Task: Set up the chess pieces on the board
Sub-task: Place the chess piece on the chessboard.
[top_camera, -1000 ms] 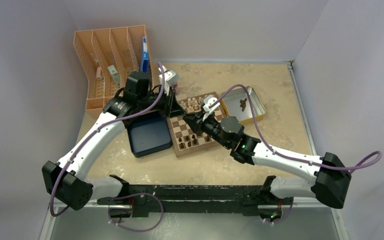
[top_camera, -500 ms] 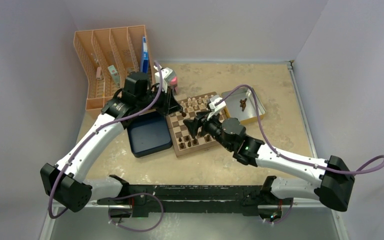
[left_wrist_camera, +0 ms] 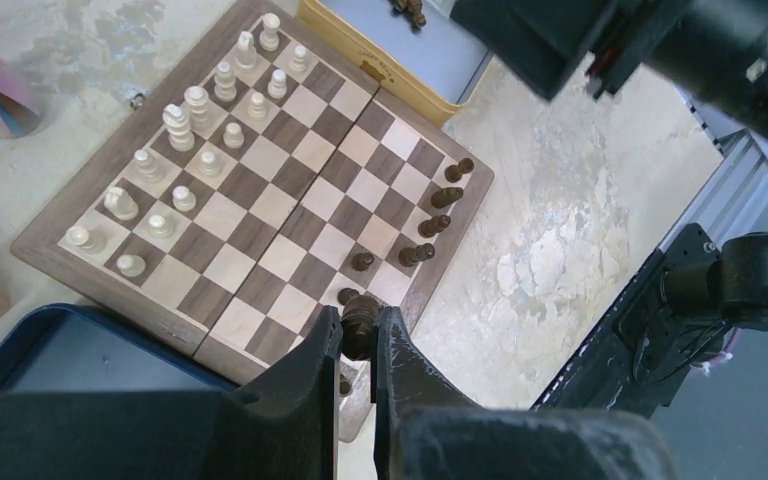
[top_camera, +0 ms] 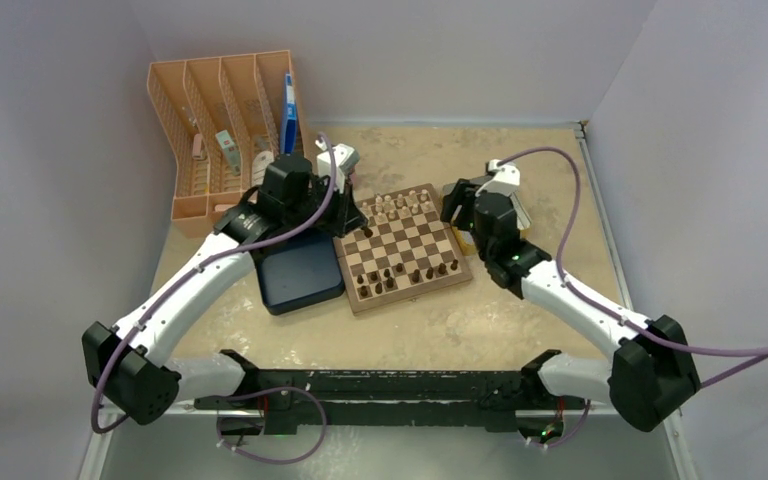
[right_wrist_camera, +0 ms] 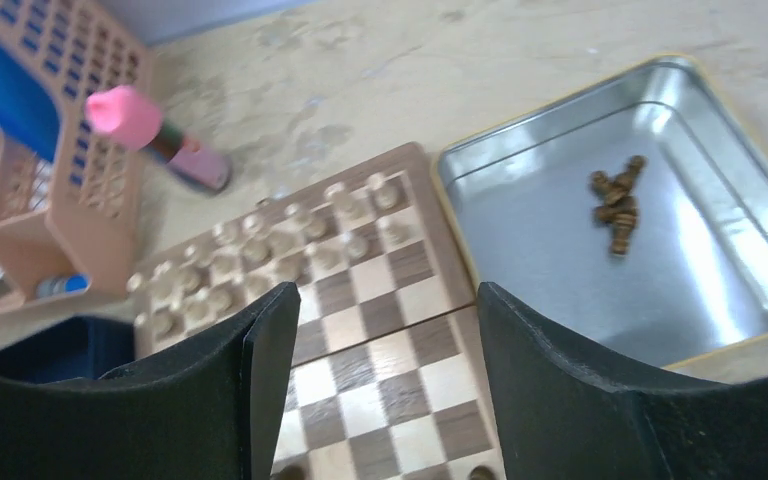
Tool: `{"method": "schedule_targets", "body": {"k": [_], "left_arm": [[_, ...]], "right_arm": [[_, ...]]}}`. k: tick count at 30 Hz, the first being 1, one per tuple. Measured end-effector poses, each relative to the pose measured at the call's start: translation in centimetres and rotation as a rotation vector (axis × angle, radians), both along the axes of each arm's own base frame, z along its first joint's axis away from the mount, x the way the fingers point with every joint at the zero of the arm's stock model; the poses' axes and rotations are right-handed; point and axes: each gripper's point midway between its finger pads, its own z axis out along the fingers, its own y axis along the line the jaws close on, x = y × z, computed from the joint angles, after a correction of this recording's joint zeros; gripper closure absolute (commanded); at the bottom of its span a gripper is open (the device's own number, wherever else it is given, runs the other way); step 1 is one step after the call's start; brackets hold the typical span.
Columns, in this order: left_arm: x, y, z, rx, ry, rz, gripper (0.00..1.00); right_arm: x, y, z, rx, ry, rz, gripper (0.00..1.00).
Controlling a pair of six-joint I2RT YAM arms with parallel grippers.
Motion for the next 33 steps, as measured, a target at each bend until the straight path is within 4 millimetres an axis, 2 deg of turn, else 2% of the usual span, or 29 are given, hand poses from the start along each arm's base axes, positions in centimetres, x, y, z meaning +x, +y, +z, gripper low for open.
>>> {"method": "schedule_targets", "body": {"k": [4, 9, 12, 17, 26, 33], "left_arm": [[-0.5, -1.6, -1.2, 0.043, 0.003, -0.003, 1.0], [-1.5, -4.8, -4.3, 0.123, 0.037, -0.035, 1.0], [-2.1, -7.0, -6.5, 0.19, 0.055, -0.055, 1.0], [-2.9, -9.2, -9.3, 0.273, 0.074, -0.048, 1.0], [-2.8, -9.4, -12.5, 0.356, 0.106, 0.014, 1.0], [-2.1, -9.6, -13.5, 0.373, 0.098, 0.038, 1.0]], "right_arm": [[1.5, -3.8, -0.7, 0.025, 0.036, -0.103, 0.32], [2.3, -6.0, -1.1, 0.063, 0.062, -0.142, 0.32], [2.4, -6.0, -1.2, 0.079, 0.067, -0.137, 0.32], [2.3, -5.9, -1.0, 0.094, 0.066, -0.124, 0.32], [2.0, -5.9, -0.8, 0.108, 0.058, -0.119, 0.31], [1.7, -5.9, -0.6, 0.116, 0.052, -0.11, 0.31]]}}
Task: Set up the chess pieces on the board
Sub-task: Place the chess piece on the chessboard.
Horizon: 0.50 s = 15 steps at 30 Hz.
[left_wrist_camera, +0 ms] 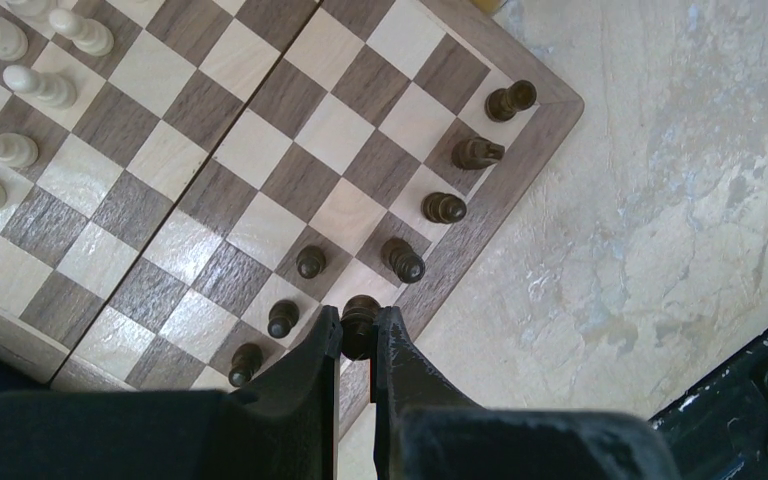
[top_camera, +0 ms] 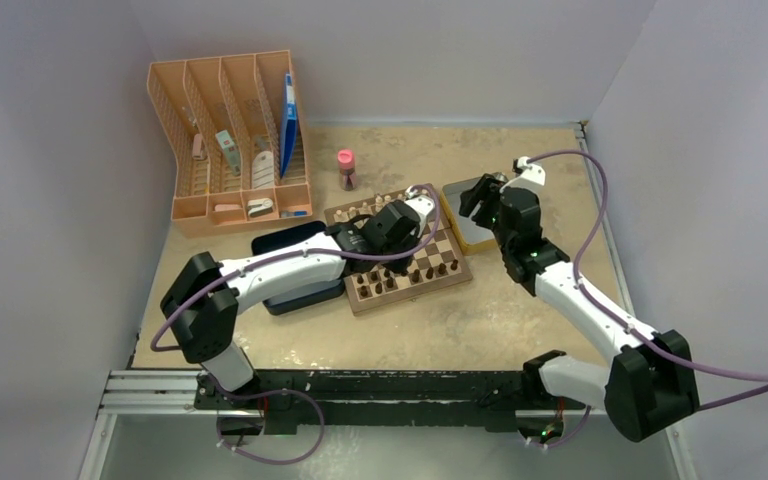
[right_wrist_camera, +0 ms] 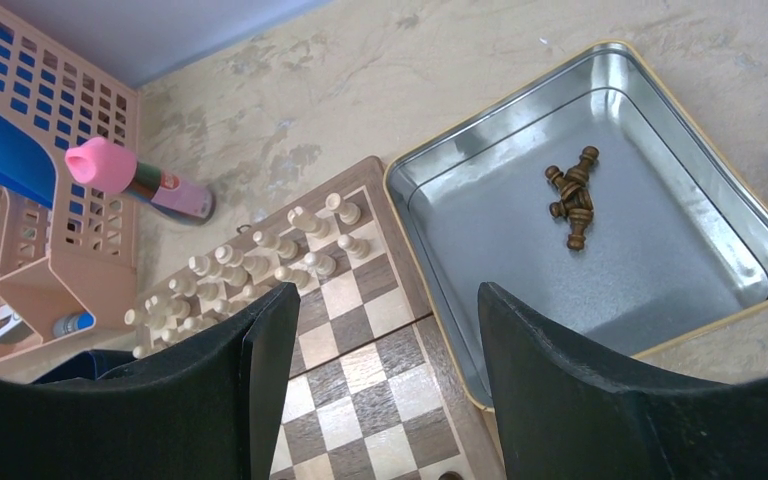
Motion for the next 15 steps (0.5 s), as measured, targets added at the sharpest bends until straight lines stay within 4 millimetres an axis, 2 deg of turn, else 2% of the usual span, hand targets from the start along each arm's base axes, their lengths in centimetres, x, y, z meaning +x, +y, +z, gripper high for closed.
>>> {"method": "schedule_targets", "body": {"k": [6, 15], "left_arm": [[0.4, -0.2, -0.5, -0.016, -0.021, 0.007, 1.0], [0.2, 0.4, -2.1, -0.003, -0.024, 0.014, 1.0]], "right_arm": [[-0.2, -0.1, 0.8, 0.008, -0.02, 0.0, 0.31], [-0.2, -0.1, 0.8, 0.008, -0.022, 0.001, 0.31]]}}
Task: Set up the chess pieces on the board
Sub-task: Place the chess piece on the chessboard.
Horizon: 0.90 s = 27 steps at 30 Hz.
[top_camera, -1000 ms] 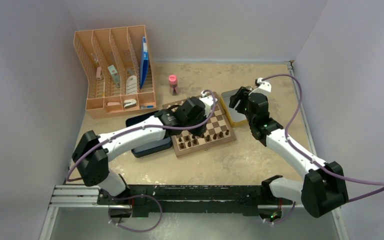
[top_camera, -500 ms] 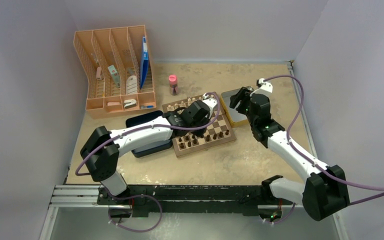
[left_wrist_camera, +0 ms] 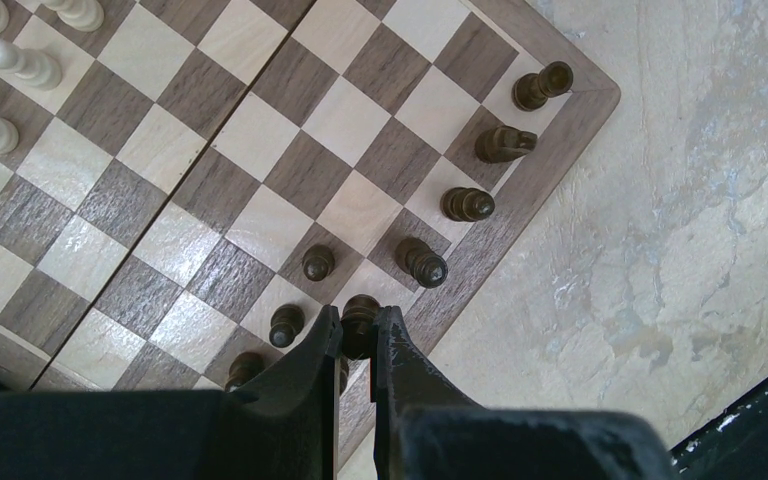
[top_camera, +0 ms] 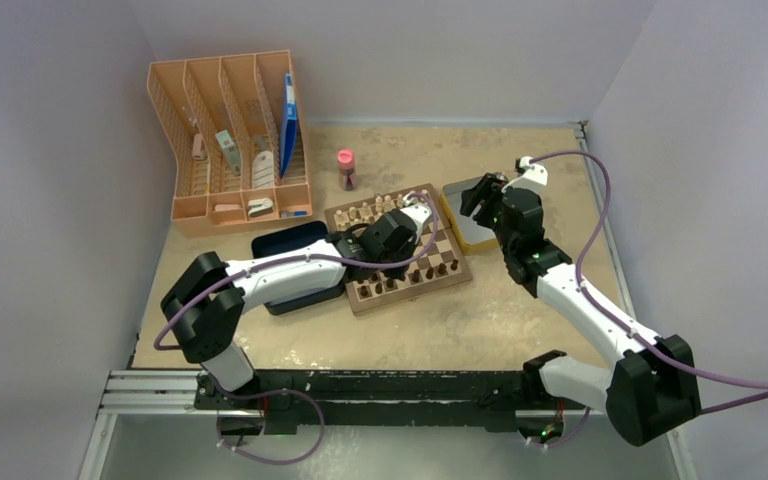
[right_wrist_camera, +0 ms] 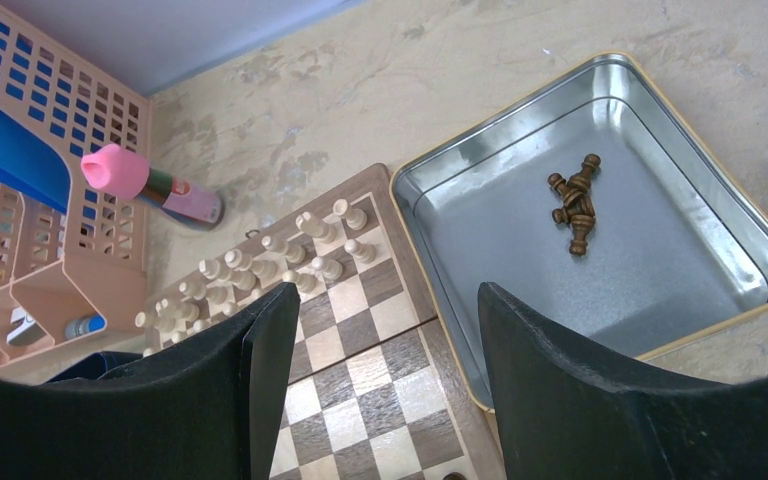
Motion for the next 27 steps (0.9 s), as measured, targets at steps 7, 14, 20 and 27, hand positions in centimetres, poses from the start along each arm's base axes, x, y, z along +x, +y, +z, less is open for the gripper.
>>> {"method": "schedule_targets", "body": {"k": [7, 14, 20, 27], "left_arm": [[0.0, 0.0, -0.7, -0.005, -0.008, -0.008, 0.99], [0.2, -0.2, -0.5, -0.012, -0.028, -0.02, 0.97], [0.1, -0.1, -1.0, -0.01, -0.029, -0.023, 0.95], [-0.1, -0.1, -1.3, -0.009, -0.026, -0.037, 0.93]], "right_arm": [[0.0, 0.0, 0.0, -0.002, -0.001, 0.004, 0.31], [0.0, 0.2, 0.2, 0.0, -0.006, 0.015, 0.31], [0.0, 0.4, 0.2, 0.003, -0.006, 0.027, 0.31], [0.0, 0.5, 0.2, 0.001, -0.006, 0.03, 0.31]]}}
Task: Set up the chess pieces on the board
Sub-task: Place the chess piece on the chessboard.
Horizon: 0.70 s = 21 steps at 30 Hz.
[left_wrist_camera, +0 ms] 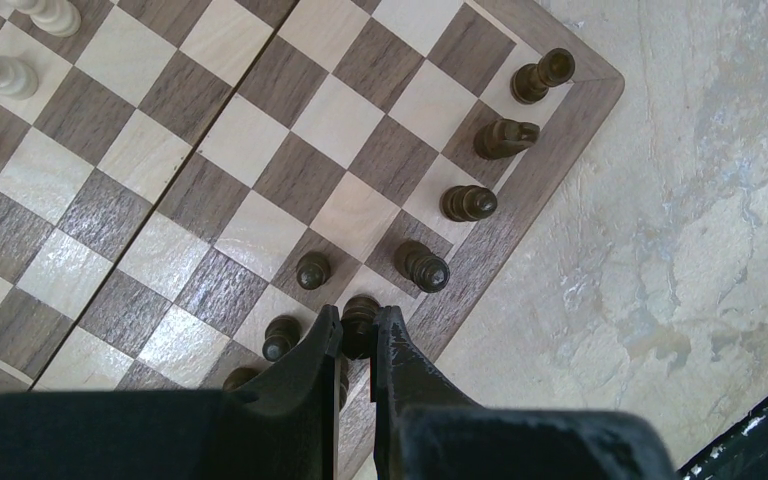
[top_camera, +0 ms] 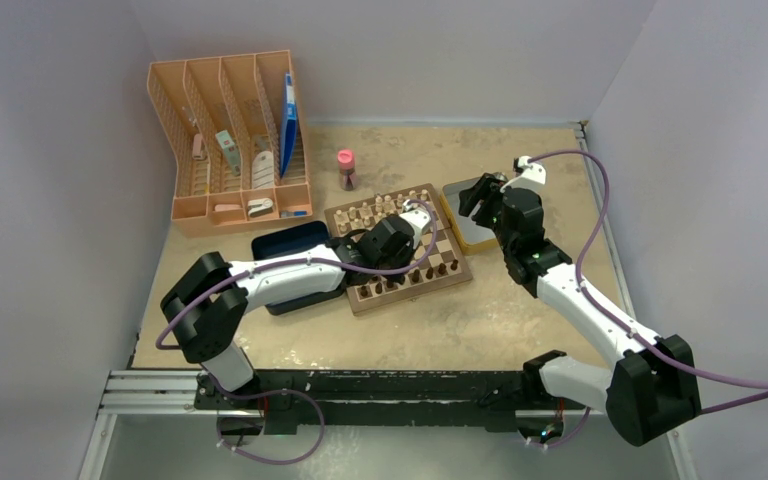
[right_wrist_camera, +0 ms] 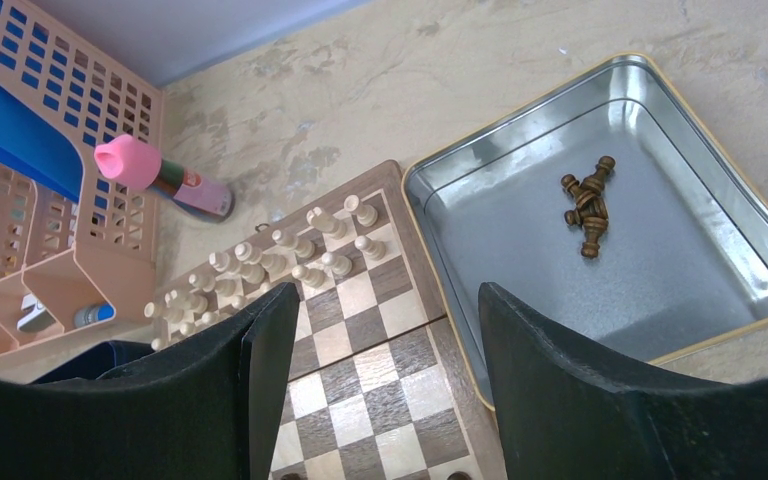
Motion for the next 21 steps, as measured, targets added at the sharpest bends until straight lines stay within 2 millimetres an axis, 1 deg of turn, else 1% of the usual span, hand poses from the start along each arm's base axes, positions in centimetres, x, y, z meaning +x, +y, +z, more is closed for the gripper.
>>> {"method": "schedule_targets", "body": {"k": [7, 10, 21], "left_arm": [[0.06, -0.39, 0.25, -0.011, -0.014, -0.01, 0.92], [0.0, -0.47, 0.26, -0.012, -0.015, -0.012, 0.9], [-0.27, -0.42, -0.11, 0.001, -0.021, -0.03, 0.86]], "right_arm": [[-0.01, 0.04, 0.01, 0.0, 0.0, 0.002, 0.31], [-0.02, 0.11, 0.02, 0.002, 0.0, 0.006, 0.31], [-0.06, 0.41, 0.11, 0.005, -0.003, 0.023, 0.31]]}}
